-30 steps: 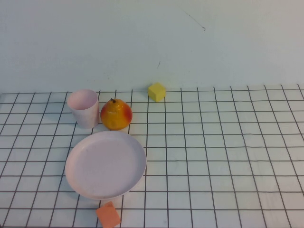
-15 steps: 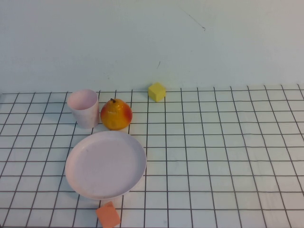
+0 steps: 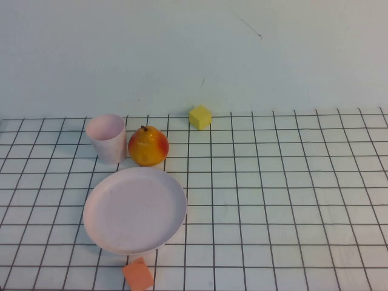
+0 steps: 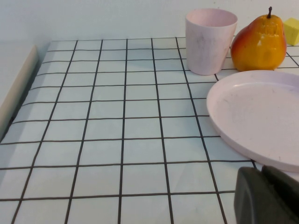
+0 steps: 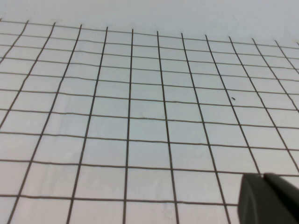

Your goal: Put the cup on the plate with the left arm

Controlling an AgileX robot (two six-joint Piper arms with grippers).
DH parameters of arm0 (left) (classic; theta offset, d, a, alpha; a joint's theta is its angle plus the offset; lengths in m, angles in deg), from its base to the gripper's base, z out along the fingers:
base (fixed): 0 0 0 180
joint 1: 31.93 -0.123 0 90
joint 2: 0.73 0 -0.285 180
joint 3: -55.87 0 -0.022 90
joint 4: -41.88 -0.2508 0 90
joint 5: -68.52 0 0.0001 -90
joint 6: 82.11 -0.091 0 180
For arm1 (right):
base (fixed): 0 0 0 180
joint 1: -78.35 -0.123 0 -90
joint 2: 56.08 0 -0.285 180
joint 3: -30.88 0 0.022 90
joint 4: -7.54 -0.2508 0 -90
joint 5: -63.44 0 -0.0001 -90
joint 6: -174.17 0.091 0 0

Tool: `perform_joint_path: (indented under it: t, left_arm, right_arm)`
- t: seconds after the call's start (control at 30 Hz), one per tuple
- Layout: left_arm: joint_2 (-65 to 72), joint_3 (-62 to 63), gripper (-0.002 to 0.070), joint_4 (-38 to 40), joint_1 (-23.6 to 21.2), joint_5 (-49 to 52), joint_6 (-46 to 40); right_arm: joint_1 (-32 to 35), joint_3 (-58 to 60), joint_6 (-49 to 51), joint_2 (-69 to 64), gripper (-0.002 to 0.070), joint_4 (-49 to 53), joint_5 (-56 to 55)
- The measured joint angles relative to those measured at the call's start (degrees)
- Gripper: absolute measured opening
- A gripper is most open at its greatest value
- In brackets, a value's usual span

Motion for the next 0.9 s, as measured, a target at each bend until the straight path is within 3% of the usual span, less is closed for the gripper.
perform_joint_path:
  t: [0.7, 0.9]
  left_arm:
    - [0.00, 0.00, -0.0002, 0.00, 0.00, -0.38, -0.33]
    - [0.00, -0.28, -0.0002, 0.44, 0.00, -8.65, -0.60]
  right_arm:
    - [0.00, 0.00, 0.00, 0.00, -0.0002, 0.00, 0.00]
    - [0.00, 0.00, 0.00, 0.00, -0.0002, 0.00, 0.00]
